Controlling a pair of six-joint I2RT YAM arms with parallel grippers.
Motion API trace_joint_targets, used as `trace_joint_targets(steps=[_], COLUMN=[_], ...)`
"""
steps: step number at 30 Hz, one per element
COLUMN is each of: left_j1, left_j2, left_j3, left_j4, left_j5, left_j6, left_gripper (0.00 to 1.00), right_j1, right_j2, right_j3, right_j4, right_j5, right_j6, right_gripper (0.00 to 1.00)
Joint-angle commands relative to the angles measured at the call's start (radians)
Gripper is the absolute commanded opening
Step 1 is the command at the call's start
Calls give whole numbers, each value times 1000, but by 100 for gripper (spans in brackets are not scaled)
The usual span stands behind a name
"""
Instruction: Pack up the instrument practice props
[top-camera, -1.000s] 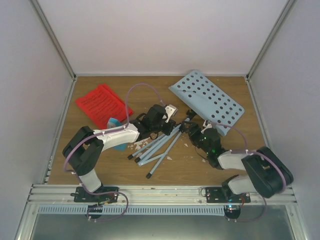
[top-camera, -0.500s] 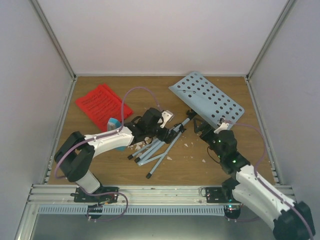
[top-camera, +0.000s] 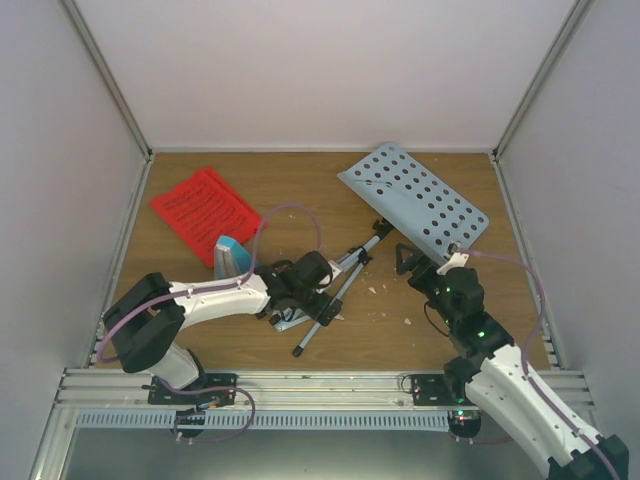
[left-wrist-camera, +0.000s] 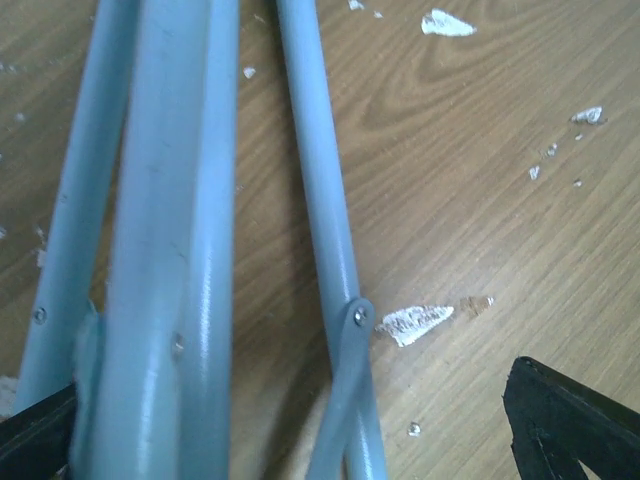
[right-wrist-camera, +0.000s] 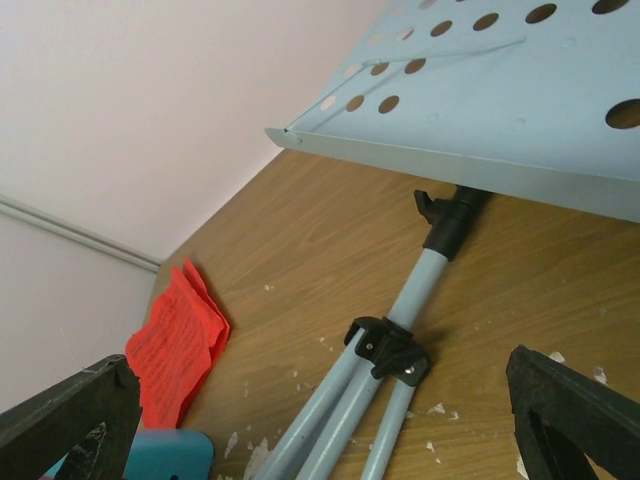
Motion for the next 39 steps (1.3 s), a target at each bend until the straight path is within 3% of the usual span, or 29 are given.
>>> trace_joint_targets(steps=[1,10,17,19,24,27,31,33,35,39], left_j1=[-69,-164,-197,-204,-223,-227,-232,-233,-233,-230], left_j2=[-17,58,95,100,84,76,72,57,25,-12], left_j3=[-3,15,16,17,19,24,41,49,49,49], left_j4=[-27,-76,-45,-46,-51,-53,-77,-87,-94,-125], left_j5=[-143,-365,-380,-393,-420,-420,-423,-417,-416,-421], left_j6=[-56,-92,-77,-76,-81,-82,-84,-88,-94,-109], left_gripper=[99,99,99,92,64,58,66,85,97,99], right_j1=[-9,-10,-10,-10,-11,-11,-11,-11,-11,-12], right_j2=[-17,-63,-102,-112,-131,-138,-146,-152,-159,-170], right_j3=[-20,-45,-56,-59,-62,-63,-61,-57,-55,-56], right_j4=[-31,-59,-77,-85,-96,-98,-107,-115,-123,-136], right_j5=[3,18,24,30,31,29,29,29,31,34], right_j6=[16,38,56,58,65,67,63,60,57,54], right_gripper=[100,100,100,100,100,99,100,100,99,100])
